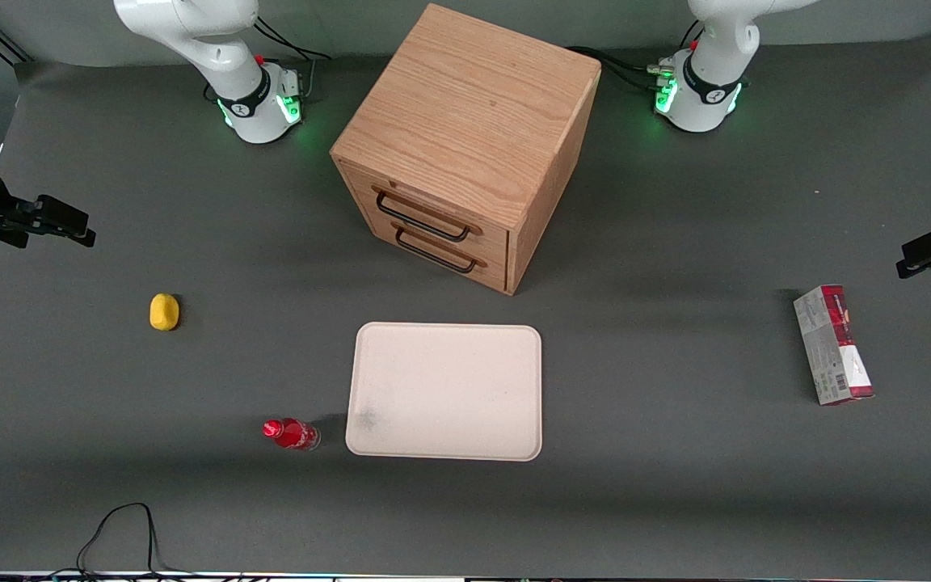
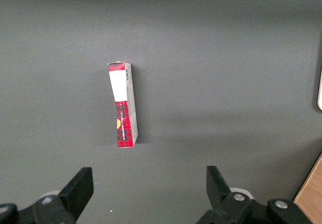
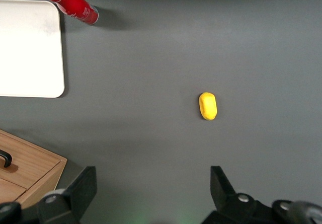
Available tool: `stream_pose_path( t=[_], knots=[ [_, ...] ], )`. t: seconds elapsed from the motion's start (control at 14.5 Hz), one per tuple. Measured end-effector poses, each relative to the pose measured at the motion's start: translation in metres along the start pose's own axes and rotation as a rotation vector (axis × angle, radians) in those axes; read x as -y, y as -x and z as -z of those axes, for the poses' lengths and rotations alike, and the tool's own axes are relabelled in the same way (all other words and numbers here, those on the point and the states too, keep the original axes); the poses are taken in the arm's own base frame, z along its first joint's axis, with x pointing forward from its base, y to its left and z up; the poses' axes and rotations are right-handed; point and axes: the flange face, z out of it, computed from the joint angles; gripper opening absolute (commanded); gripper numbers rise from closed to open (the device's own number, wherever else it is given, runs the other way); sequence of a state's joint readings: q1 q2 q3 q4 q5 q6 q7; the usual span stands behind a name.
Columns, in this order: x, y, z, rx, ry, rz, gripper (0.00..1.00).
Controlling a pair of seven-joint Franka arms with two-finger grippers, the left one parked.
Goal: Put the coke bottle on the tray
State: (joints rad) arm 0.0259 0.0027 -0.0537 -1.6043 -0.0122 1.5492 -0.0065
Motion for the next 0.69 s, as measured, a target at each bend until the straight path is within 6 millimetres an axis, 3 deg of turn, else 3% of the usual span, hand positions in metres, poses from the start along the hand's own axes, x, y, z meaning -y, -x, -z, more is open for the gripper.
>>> stream_pose_path(
  t=[0.21,0.69],
  knots=[
    [0.019,-0.004,-0.003,-0.005,0.001,0.033,1.0],
    [0.115,-0.013,-0.006,-0.016,0.005,0.036,1.0]
  ],
)
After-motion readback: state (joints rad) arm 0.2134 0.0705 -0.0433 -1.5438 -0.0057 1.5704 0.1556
